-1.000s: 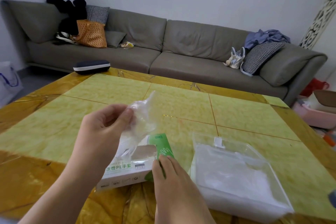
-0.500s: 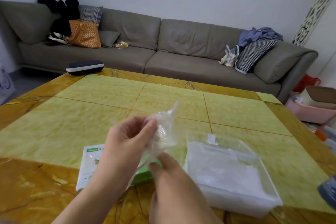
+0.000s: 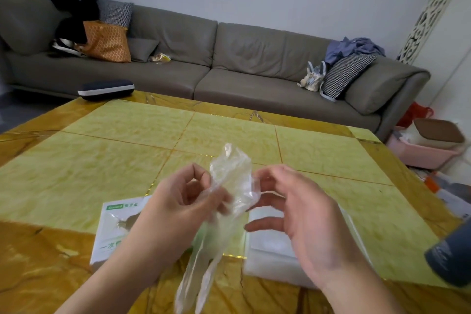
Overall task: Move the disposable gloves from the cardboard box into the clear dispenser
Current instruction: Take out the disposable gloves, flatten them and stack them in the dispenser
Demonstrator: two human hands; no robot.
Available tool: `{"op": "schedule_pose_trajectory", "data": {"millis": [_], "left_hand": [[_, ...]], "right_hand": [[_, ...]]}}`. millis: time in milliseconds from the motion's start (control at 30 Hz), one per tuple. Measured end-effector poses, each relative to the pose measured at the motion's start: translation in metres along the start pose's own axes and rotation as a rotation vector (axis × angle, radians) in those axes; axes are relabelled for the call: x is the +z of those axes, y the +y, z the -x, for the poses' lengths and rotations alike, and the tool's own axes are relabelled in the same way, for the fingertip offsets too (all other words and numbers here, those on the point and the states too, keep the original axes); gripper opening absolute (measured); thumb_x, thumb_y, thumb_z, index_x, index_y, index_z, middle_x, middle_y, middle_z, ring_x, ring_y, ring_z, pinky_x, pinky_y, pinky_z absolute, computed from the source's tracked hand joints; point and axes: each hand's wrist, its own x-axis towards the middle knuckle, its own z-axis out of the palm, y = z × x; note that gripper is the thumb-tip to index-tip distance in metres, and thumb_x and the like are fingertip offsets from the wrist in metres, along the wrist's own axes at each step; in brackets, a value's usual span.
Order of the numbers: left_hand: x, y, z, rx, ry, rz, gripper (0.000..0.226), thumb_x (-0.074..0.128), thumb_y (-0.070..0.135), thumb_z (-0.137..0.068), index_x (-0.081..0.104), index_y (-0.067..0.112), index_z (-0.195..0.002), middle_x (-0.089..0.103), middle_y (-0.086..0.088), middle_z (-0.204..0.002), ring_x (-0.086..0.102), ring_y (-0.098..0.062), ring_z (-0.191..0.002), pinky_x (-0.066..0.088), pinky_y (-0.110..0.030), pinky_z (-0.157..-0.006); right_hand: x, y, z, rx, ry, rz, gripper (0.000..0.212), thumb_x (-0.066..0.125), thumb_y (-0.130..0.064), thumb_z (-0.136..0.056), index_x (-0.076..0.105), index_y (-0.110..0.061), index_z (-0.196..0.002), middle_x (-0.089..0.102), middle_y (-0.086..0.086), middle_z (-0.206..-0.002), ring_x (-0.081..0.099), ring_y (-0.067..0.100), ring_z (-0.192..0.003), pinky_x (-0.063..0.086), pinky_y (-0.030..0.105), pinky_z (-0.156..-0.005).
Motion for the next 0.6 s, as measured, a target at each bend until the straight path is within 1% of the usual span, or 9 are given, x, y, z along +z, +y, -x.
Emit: {"op": "schedule_pose_trajectory", "data": {"millis": [67, 100, 200, 267, 367, 400, 467, 533, 600], "left_hand": [[0.004, -0.005, 0.000, 0.026, -0.022, -0.027, 0.026, 0.073, 0.019, -0.097, 0.052, 0.007, -0.087, 0.074, -0.014, -0.081, 0.070, -0.039, -0.083, 0.049, -0.050, -0.073], [0.006, -0.005, 0.001, 0.030, -0.036, -0.021, 0.028, 0.076, 0.022, -0.094, 0.053, 0.008, -0.085, 0.072, -0.016, -0.079, 0.069, -0.042, -0.083, 0.049, -0.049, -0.072], [0.004, -0.008, -0.002, 0.023, -0.016, 0.054, 0.024, 0.079, 0.012, -0.088, 0.055, 0.010, -0.087, 0.068, -0.008, -0.077, 0.067, -0.027, -0.074, 0.050, -0.040, -0.075], [-0.002, -0.006, -0.005, -0.016, 0.046, 0.133, 0.029, 0.082, 0.008, -0.080, 0.059, 0.011, -0.098, 0.063, -0.007, -0.079, 0.064, -0.022, -0.074, 0.053, -0.031, -0.072], [-0.012, -0.002, -0.010, -0.128, 0.039, 0.248, 0.051, 0.083, 0.011, -0.071, 0.067, 0.013, -0.120, 0.071, -0.005, -0.086, 0.068, -0.018, -0.076, 0.055, -0.023, -0.065], [-0.014, -0.002, -0.010, -0.162, -0.025, 0.226, 0.052, 0.085, 0.015, -0.073, 0.069, 0.013, -0.122, 0.073, -0.008, -0.089, 0.070, -0.021, -0.080, 0.056, -0.030, -0.070], [-0.014, -0.004, -0.007, -0.241, -0.164, 0.159, 0.054, 0.091, 0.036, -0.076, 0.072, 0.004, -0.114, 0.067, -0.020, -0.086, 0.060, -0.029, -0.079, 0.043, -0.044, -0.074], [-0.011, -0.006, -0.005, -0.282, -0.169, 0.122, 0.064, 0.093, 0.045, -0.069, 0.072, -0.003, -0.104, 0.053, -0.016, -0.074, 0.047, -0.026, -0.065, 0.039, -0.035, -0.063], [-0.009, -0.004, -0.005, -0.265, -0.062, 0.130, 0.040, 0.089, 0.039, -0.070, 0.079, 0.007, -0.093, 0.050, -0.012, -0.063, 0.045, -0.019, -0.048, 0.037, -0.022, -0.047]], "right_hand": [[0.005, 0.001, 0.002, 0.058, -0.076, 0.035, 0.045, 0.067, -0.046, -0.090, 0.073, -0.006, -0.110, 0.071, 0.025, -0.107, 0.072, 0.035, -0.090, 0.061, 0.050, -0.073], [0.007, 0.004, 0.001, 0.056, -0.058, 0.105, 0.038, 0.073, -0.039, -0.090, 0.072, -0.005, -0.108, 0.071, 0.026, -0.105, 0.073, 0.035, -0.087, 0.061, 0.048, -0.071], [0.005, 0.012, -0.004, 0.002, 0.131, 0.196, 0.007, 0.075, -0.005, -0.092, 0.069, -0.002, -0.094, 0.066, 0.022, -0.081, 0.066, 0.033, -0.065, 0.061, 0.043, -0.064], [-0.001, 0.009, -0.007, 0.007, 0.164, 0.135, 0.005, 0.071, 0.001, -0.093, 0.068, -0.002, -0.091, 0.057, 0.014, -0.068, 0.059, 0.024, -0.054, 0.057, 0.042, -0.063], [-0.009, 0.006, -0.008, 0.009, 0.176, 0.057, 0.017, 0.075, 0.004, -0.089, 0.068, -0.004, -0.101, 0.057, 0.011, -0.072, 0.057, 0.021, -0.054, 0.053, 0.039, -0.060], [-0.010, 0.007, -0.009, 0.002, 0.171, 0.046, 0.023, 0.077, 0.006, -0.087, 0.069, -0.006, -0.105, 0.060, 0.011, -0.076, 0.058, 0.022, -0.057, 0.053, 0.037, -0.058], [-0.007, 0.012, -0.009, -0.007, 0.144, 0.044, 0.031, 0.078, 0.009, -0.084, 0.071, -0.010, -0.107, 0.064, 0.011, -0.079, 0.061, 0.023, -0.063, 0.052, 0.035, -0.055], [-0.004, 0.013, -0.009, -0.002, 0.111, 0.006, 0.037, 0.077, 0.013, -0.082, 0.072, -0.011, -0.110, 0.059, 0.009, -0.076, 0.056, 0.019, -0.061, 0.048, 0.030, -0.051], [-0.007, 0.008, -0.009, -0.019, 0.107, -0.119, 0.043, 0.072, 0.017, -0.080, 0.071, -0.009, -0.114, 0.056, 0.005, -0.076, 0.049, 0.015, -0.058, 0.040, 0.025, -0.045]]}}
